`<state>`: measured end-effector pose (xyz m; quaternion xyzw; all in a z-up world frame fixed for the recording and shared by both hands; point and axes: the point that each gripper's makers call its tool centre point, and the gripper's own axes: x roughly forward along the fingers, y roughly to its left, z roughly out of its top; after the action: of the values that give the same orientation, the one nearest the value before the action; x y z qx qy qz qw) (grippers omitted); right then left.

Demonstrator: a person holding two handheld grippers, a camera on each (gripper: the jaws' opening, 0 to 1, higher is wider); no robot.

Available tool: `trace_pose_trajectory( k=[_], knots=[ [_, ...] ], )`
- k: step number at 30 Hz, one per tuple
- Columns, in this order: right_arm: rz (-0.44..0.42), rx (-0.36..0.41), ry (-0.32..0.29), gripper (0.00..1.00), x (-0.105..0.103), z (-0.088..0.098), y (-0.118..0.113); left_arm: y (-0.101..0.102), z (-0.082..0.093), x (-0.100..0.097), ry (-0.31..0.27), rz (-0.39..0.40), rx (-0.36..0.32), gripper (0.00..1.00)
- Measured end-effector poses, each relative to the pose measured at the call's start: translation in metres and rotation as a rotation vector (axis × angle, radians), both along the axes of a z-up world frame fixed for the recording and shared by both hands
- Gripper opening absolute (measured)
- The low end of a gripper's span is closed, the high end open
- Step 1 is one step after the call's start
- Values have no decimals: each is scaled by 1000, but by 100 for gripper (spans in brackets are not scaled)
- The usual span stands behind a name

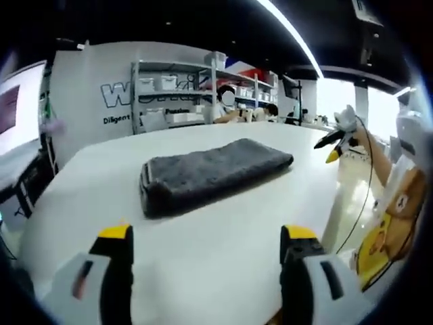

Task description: Fold the towel on the table until its edges align and the towel forms a compact rectangular stack.

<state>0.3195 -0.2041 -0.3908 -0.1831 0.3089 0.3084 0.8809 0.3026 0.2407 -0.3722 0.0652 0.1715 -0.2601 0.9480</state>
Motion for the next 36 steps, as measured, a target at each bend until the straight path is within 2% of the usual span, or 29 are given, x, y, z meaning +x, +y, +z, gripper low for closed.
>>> trace_pose_trajectory(
  k=[6,12,17,21,26,32,36],
  knots=[
    [35,55,0,82,3,2,10,3,-3,-2,15,0,-8,95],
    [18,69,21,92,5,-1,8,10,-5,-1,27,9,-22,95],
    [31,189,28,99,8,6,19,8,-7,1,40,-11,-38,95],
    [42,272,49,99,7,11,28,4,-8,2,45,-24,-45,95],
    [44,307,64,99,8,13,33,1,-9,3,50,-35,-49,96],
    [51,411,103,99,12,20,46,1,-9,2,57,-36,-62,99],
    [52,448,113,99,22,23,54,3,-7,3,58,-30,-71,99]
  ],
)
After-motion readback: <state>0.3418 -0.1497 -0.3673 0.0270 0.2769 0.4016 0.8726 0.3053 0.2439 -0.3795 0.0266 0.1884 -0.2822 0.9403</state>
